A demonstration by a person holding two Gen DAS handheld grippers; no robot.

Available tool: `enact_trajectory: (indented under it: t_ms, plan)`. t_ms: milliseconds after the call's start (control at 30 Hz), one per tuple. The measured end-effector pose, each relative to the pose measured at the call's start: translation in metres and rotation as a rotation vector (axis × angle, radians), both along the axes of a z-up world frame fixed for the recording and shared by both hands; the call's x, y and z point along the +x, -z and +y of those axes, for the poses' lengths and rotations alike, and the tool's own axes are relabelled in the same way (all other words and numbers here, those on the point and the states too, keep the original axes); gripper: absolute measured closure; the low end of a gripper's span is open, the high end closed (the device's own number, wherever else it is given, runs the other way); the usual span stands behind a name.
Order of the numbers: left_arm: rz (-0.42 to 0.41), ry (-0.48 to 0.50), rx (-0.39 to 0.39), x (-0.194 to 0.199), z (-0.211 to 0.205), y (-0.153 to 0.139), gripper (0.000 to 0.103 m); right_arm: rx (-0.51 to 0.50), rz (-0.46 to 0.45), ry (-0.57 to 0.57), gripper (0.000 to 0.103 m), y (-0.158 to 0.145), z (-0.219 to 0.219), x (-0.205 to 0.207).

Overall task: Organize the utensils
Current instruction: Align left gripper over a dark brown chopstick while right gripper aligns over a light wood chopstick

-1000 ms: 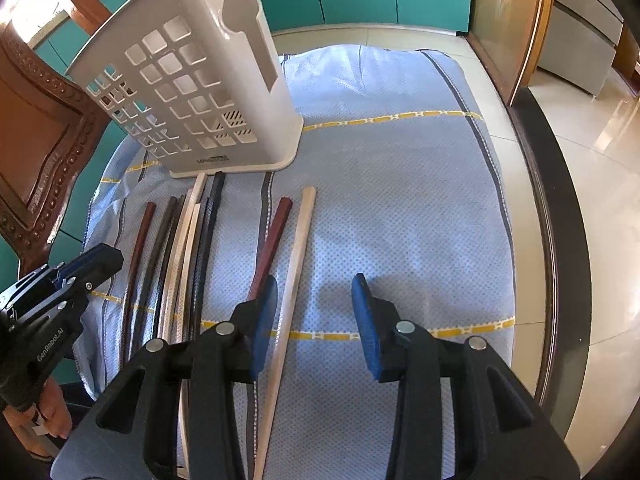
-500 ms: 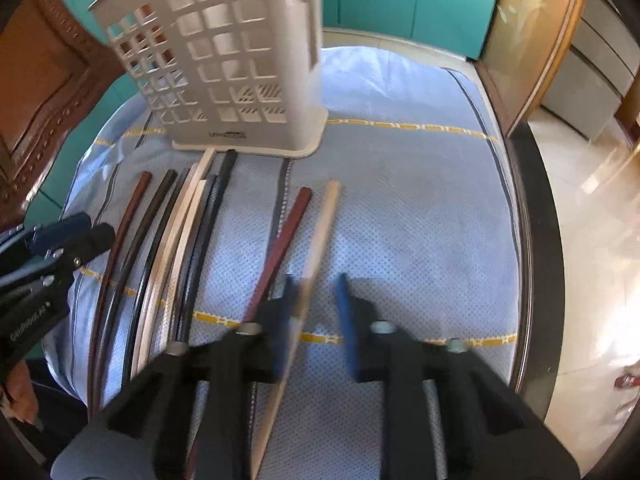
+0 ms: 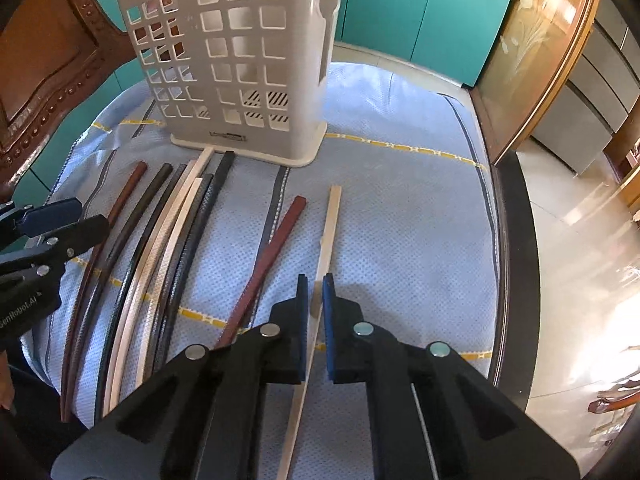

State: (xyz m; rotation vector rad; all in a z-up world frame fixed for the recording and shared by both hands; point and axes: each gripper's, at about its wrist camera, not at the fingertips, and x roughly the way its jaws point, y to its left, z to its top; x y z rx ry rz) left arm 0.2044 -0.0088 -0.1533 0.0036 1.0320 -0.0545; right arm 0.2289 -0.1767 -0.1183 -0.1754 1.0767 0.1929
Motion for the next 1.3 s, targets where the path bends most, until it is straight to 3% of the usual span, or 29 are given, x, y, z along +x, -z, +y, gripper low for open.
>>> enact_trajectory:
  t_ms: [367, 667, 1267, 1300]
  plan:
    - [0.004, 0.009, 0.013, 0.001, -0.004, 0.004, 0.053, 0.044, 0.038, 0.041, 0.092, 0.001, -0.008, 0.009]
    - [0.008, 0.009, 0.020, 0.003, -0.004, 0.005, 0.052, 0.055, 0.043, 0.062, 0.079, 0.003, -0.013, 0.012]
    - [0.008, 0.007, 0.023, 0.004, -0.001, 0.007, 0.047, 0.060, 0.040, 0.069, 0.078, 0.004, -0.018, 0.016]
    - [0.009, 0.007, 0.024, 0.004, -0.002, 0.006, 0.046, 0.074, 0.040, 0.064, 0.081, 0.004, -0.018, 0.015]
